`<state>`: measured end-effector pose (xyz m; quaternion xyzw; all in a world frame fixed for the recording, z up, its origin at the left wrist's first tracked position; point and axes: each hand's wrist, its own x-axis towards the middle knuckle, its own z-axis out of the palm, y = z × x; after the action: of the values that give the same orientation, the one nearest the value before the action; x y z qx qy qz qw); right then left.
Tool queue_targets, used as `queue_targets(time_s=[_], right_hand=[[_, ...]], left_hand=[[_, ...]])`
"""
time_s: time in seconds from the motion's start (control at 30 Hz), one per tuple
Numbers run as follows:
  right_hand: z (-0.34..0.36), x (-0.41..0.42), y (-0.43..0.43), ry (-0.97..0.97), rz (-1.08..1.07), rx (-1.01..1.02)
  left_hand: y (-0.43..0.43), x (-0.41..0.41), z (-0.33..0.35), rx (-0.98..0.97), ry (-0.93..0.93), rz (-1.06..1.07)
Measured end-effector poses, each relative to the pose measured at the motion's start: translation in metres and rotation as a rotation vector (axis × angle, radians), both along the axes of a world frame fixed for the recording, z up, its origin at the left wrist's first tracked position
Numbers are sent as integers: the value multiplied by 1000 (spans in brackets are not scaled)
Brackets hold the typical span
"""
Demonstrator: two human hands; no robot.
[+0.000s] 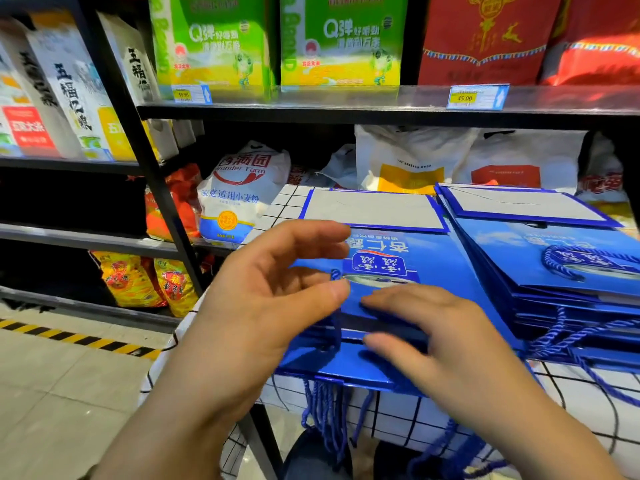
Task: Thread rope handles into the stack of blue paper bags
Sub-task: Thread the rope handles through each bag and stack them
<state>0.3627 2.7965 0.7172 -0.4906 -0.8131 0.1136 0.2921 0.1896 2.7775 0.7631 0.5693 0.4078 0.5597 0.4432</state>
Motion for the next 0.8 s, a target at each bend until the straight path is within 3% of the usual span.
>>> queue_targets(time_s=[0.13, 0.3, 0.4, 0.47, 0.53, 0.6, 0.67, 0.73, 0.8], right_hand=[[-1, -11, -2, 18, 90, 57], [1, -19, -3, 329, 134, 45], [11, -15, -5, 738, 122, -239], [20, -10, -3, 938, 95, -350], [29, -7, 1, 1030, 111, -351], [36, -7, 4, 1091, 146, -346], [41, -5, 8, 1064, 147, -331], [43, 1, 9, 953, 138, -304], [41, 12, 8, 796, 147, -304]], left_hand=[[1, 9, 2, 11, -90, -94], [4, 13, -1, 17, -93, -84], [3, 11, -11, 79, 139, 92], [0, 11, -17, 68, 292, 70], [-2, 14, -23, 27, 446, -21], [1, 16, -32, 153, 712, 23], [3, 20, -28, 266, 819, 60], [6, 24, -15, 222, 652, 63], [12, 26, -1, 141, 353, 20]])
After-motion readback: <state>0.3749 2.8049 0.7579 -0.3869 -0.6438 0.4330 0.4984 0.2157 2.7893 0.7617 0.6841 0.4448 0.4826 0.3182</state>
